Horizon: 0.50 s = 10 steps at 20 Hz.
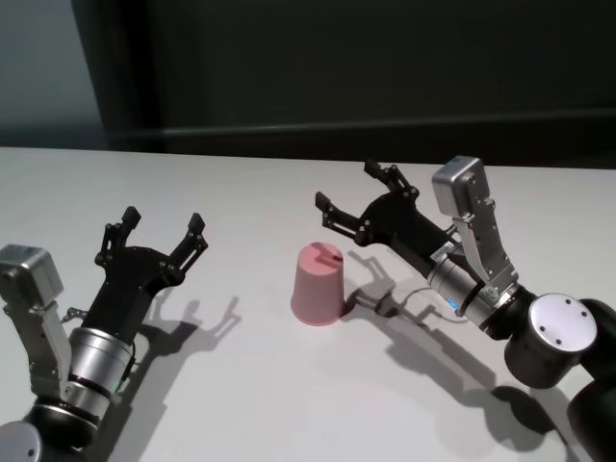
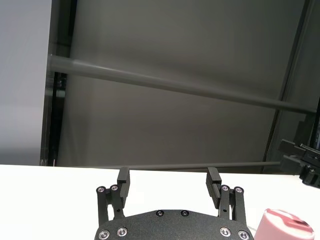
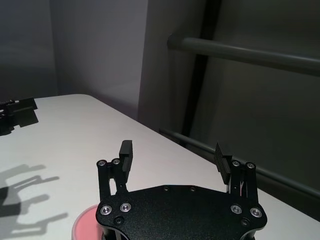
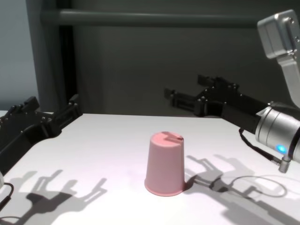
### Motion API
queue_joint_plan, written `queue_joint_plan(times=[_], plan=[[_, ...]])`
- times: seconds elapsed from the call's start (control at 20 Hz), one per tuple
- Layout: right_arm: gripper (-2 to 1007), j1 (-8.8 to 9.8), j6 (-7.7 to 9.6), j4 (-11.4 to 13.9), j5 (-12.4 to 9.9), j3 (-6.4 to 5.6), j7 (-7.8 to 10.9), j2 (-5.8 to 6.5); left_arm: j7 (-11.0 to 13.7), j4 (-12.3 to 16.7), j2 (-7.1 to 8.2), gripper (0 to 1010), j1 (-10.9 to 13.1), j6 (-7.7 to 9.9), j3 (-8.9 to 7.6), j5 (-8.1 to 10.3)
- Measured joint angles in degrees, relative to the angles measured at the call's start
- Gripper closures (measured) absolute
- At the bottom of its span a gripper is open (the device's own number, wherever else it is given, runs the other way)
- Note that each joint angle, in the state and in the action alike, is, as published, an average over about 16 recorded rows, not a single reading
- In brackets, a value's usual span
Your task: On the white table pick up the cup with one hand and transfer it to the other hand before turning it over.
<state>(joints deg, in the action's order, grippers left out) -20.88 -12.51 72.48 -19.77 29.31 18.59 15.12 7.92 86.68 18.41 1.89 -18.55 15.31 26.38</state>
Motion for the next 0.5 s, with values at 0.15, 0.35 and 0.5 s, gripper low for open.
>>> queue_joint_plan(times=[0.15,0.35,0.5], plan=[[3,1.26,-1.85,0.9,2.0,-1.53,-4.03,-0.48,0.0,0.0,0.00,7,0.0,0.00,0.00,0.00],[3,3.36,-3.71,2.1,4.6,-3.52,-9.35,-1.07,0.0,0.0,0.00,7,0.0,0.00,0.00,0.00],[3,5.11,-4.80,3.2,6.3,-4.82,-12.62,-1.46,0.0,0.0,0.00,7,0.0,0.00,0.00,0.00]])
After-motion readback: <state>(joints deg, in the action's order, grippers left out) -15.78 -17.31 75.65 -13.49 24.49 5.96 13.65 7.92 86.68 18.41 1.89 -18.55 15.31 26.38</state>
